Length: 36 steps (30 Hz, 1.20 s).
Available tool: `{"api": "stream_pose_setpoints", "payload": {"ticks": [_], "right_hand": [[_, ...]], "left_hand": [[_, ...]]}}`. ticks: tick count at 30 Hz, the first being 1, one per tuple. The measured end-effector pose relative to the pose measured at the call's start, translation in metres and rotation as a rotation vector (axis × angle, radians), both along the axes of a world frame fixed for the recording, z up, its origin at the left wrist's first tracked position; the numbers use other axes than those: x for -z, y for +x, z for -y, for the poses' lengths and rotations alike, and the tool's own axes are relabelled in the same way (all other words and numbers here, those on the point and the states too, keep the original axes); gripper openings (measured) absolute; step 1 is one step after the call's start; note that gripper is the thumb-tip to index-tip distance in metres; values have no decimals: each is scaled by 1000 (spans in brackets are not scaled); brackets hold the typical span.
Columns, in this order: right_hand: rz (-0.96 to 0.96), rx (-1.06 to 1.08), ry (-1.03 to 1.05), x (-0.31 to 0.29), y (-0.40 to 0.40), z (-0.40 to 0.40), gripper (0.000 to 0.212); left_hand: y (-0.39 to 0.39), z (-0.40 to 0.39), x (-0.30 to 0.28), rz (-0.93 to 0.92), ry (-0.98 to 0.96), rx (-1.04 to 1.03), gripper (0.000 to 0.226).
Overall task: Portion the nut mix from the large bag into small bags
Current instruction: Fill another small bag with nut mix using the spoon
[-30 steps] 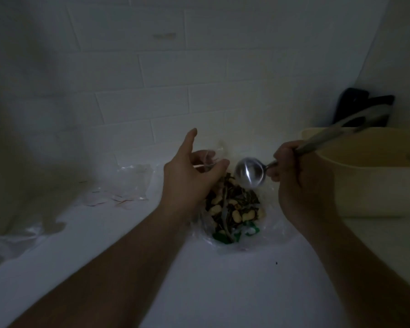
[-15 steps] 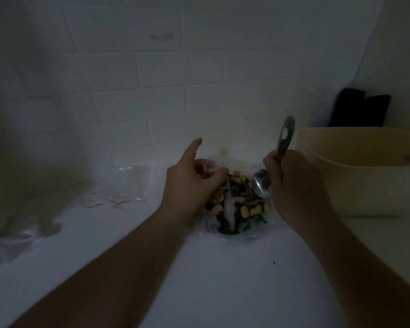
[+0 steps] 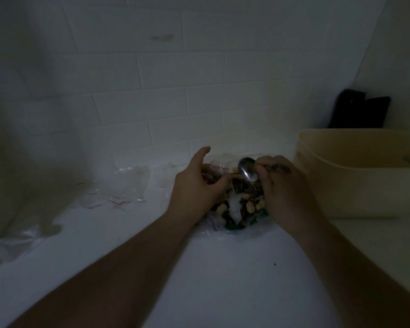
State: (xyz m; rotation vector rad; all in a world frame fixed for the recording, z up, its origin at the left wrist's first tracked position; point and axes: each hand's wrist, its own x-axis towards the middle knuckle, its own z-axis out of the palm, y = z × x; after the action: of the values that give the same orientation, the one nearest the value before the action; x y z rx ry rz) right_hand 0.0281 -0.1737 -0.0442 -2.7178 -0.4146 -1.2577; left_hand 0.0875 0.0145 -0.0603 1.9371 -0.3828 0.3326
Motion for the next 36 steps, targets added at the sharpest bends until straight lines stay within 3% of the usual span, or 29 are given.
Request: {"api": "stream_pose_setpoints", "payload": {"ticks": [3,6,11,18,23,26,31,36], "right_hand": [[-10,-5,9,-4,-1,-4,43],[-47,-46,-5,-10,-4,-7,29],[-306,-91,249,-8,-6,-11,32],[-341,-38,527,-10,-10,-11,32],[-265,55,283,-19,-9,-5,30],[-203,-53,97,-19,-14,-15,19],[-292,-129,306,-14,-15,-26,45],[-296,-50,561,-8,-14,-23,35]], "left_hand": [[-1,0,2,0,-9,0,77],[0,0,5,1,-5,-1,74],[2,0,5,-12,-20,-35,71],[3,1,6,-16,-29,-55,68],[2,1,5,-26,-49,-45,67],[3,1,5,-6,-37,-56,68],[4,3,8,19,-19,-76,67],[3,5,8,17,-16,-79,67]]}}
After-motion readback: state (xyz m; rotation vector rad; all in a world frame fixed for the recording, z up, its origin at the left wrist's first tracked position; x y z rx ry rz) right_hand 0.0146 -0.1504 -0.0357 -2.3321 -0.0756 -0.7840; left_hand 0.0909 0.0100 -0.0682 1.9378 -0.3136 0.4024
